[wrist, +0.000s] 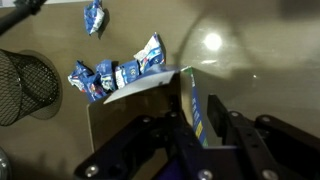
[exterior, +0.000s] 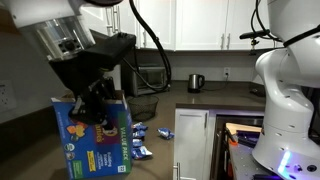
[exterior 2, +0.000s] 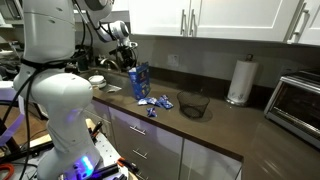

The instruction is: Put the box upright

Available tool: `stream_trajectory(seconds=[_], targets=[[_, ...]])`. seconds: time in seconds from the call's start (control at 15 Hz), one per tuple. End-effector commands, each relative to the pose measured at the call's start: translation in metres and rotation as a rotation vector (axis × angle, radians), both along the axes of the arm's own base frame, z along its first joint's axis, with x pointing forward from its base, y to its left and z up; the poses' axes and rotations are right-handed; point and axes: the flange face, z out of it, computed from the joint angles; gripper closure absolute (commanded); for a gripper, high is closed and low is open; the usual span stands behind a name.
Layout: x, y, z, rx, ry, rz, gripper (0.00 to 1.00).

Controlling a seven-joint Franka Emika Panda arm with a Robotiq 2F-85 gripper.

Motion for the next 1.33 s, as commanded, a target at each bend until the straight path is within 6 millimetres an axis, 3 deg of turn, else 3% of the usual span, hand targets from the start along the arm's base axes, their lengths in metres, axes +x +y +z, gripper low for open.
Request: stream_trajectory(seconds=[0.0, 0.4, 1.27], targets=[[-0.002, 0.007, -0.002, -0.016, 0.020, -0.009, 0.35], [-0.001, 0.004, 0.010, -0.009, 0.000, -0.007, 0.00], [0.001, -0.010, 0.046, 0.018, -0.052, -0.011, 0.00]])
